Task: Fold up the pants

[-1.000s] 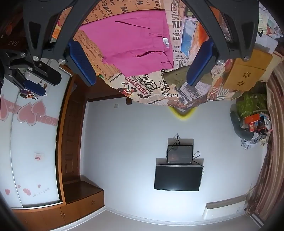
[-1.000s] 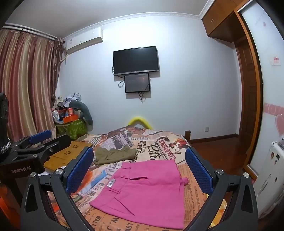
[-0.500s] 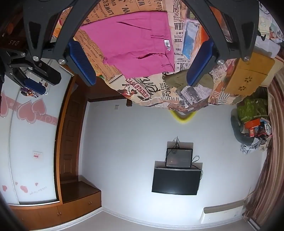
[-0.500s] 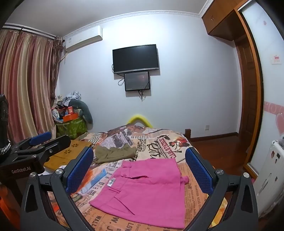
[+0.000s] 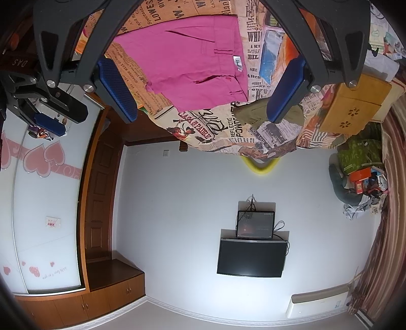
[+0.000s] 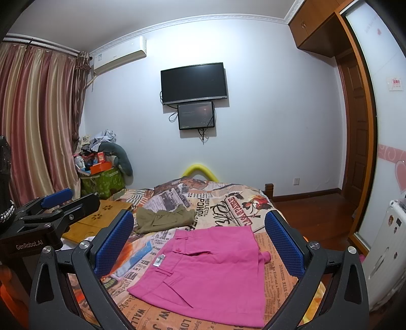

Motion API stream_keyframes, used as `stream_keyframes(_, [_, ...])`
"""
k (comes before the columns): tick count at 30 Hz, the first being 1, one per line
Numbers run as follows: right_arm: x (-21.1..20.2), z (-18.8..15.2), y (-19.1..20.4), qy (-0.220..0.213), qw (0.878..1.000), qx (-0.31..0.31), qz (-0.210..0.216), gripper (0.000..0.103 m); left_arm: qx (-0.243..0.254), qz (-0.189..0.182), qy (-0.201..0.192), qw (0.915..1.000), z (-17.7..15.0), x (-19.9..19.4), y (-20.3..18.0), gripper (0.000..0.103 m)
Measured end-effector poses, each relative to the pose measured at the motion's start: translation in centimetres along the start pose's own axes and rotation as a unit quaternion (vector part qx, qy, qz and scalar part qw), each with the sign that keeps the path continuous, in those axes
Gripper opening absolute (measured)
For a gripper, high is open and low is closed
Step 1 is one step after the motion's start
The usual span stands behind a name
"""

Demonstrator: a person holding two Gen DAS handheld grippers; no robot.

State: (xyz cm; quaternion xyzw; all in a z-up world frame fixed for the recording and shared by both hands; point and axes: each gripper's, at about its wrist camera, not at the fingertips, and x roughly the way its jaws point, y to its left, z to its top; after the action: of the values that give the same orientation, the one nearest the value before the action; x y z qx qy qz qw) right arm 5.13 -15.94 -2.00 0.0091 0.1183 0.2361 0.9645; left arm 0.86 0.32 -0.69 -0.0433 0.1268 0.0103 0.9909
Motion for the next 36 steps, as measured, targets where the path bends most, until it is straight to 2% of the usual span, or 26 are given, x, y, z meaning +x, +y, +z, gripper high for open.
stream_keyframes(36, [0.21, -0.04, -0.39, -0.002, 1.0, 0.004, -0.001, 0.103, 0.006, 0.0, -0.003, 1.0, 0.25, 0.11, -0.35, 0.103])
